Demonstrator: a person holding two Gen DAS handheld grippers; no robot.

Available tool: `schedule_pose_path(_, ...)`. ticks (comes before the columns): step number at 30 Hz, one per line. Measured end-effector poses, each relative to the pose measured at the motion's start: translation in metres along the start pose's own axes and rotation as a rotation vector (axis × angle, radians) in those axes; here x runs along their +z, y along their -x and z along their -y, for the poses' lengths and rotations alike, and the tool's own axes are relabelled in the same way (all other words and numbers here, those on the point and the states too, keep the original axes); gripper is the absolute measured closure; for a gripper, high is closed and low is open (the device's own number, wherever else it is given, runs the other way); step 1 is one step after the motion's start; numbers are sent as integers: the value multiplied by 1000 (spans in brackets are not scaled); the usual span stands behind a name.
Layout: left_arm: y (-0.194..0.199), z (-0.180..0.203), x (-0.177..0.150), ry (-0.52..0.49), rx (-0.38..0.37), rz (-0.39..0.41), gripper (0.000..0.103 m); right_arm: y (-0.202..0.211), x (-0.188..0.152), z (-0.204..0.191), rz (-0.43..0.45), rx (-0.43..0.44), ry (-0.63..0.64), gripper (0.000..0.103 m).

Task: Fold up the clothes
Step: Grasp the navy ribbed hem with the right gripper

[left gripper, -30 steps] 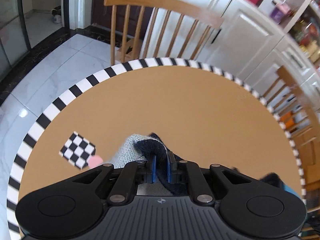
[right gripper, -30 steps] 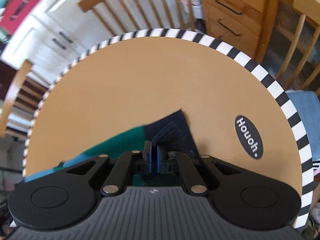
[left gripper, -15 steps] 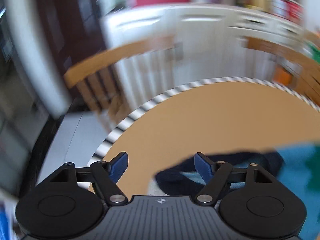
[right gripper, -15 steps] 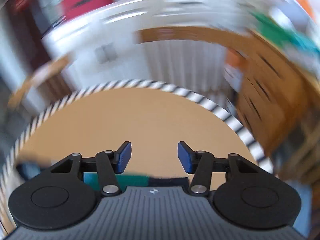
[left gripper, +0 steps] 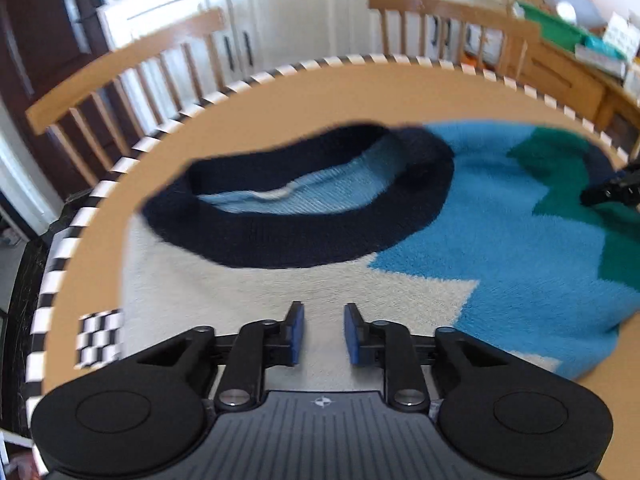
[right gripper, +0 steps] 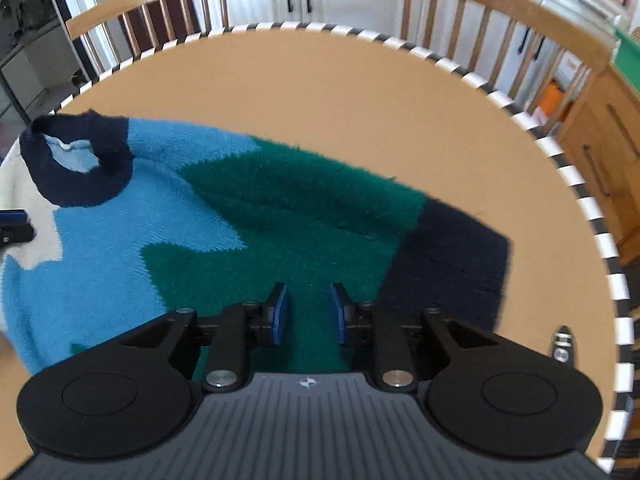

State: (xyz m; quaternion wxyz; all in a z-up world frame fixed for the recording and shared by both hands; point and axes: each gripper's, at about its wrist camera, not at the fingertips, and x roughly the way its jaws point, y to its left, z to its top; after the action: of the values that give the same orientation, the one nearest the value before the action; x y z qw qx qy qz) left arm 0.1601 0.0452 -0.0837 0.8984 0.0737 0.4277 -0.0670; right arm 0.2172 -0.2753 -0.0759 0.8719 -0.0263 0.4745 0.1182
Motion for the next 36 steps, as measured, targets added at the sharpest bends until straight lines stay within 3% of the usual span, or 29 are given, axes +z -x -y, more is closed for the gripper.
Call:
schedule_pose_path(1,15,-6,-4,20,15,31,53,13,-9,3,22,-3,-4,77)
schedule_pose_path(3,39,-20,-19,61,75,69,44,39,-28,8,66,-8,-13,67)
schedule_pose_path(5,55,-36,-35,108,114,69,44,61,-47,15,93,-18,-29,66)
schedule_pose_path(8,59,-60,-54,218,148,46,44,73,-78,32,46,-56,-100,65)
schedule_pose_path(12,62,-83,-70,352,86,7,44,75,-102,53,5,-55,-217,64)
schedule_pose_path(15,47,-83,-74,353,55,-7,45,70,-107,63,-3,0,-269,62)
schedule_pose_path(16,43,-83,-74,347,56,-11,46,70,-106,63,4,7,-268,56)
schedule_pose_path(18,35,-80,-73,332,58,-21,53,65,-103,61,16,16,-262,54)
schedule_pose_path(19,34,-78,-72,318,64,-26,68,63,-101,61,20,25,-263,54)
schedule_pose_path(21,31,-72,-68,284,97,-39,85,61,-98,61,27,42,-262,55)
schedule_pose_path(24,26,-64,-64,248,127,-49,102,57,-93,62,27,49,-257,74)
schedule_pose_path(25,27,-63,-63,233,150,-52,103,57,-92,61,36,33,-251,94)
schedule_pose_path(29,45,-60,-60,115,304,-15,103,83,-82,54,118,-13,-207,96)
schedule_pose_path(32,63,-83,-61,104,380,-21,103,113,-70,47,162,-25,-174,97)
schedule_pose_path(34,70,-99,-66,161,332,-34,103,126,-64,45,168,-22,-171,97)
schedule_pose_path(36,75,-99,-71,215,246,-7,103,116,-62,44,132,-77,-147,97)
